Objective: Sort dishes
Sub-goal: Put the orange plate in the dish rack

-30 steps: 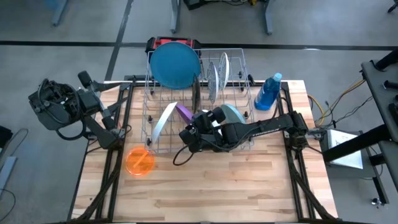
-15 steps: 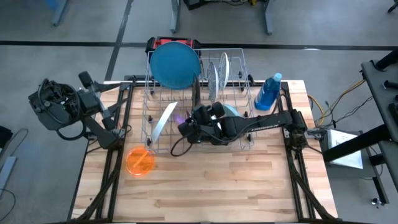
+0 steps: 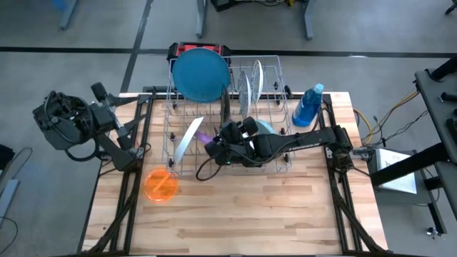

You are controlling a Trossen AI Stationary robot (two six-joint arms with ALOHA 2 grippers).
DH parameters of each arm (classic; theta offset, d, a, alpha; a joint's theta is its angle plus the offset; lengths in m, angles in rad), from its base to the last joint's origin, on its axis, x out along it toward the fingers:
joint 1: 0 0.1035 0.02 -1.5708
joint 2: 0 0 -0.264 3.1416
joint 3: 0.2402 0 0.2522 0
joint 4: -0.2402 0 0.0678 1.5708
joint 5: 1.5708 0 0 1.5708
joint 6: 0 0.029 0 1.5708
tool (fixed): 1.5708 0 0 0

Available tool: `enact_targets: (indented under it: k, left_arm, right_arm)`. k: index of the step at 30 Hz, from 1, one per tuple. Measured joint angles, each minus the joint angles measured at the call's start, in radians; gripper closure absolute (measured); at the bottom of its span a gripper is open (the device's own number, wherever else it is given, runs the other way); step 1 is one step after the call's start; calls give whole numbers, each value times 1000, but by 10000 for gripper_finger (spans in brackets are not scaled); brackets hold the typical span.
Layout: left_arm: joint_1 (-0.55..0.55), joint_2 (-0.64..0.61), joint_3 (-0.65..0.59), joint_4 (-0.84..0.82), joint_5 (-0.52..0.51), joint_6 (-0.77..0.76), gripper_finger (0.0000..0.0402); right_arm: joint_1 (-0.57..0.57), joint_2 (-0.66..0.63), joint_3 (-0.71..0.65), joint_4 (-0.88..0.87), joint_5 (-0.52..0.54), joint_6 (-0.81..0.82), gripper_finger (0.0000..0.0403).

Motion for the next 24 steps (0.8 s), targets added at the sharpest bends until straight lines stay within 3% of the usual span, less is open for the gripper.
enact_targets:
  k: [3,9,14,18,24]
  left_arm:
    - [0,-1,0,-1,81,-25,182]
    - [0,8,0,-22,436,-129,182]
    - [-1,54,0,-199,666,-364,195]
    - [-9,144,0,-326,663,-589,219]
    - [-68,297,-4,-412,774,-677,247]
  right_arm:
    - [7,-7,0,-7,0,-35,204]
    - [57,-81,0,-83,-1,-91,211]
    - [128,-133,0,-182,-7,-157,218]
    - [185,-156,0,-236,-24,-155,223]
    - [267,-155,-2,-242,-61,-146,232]
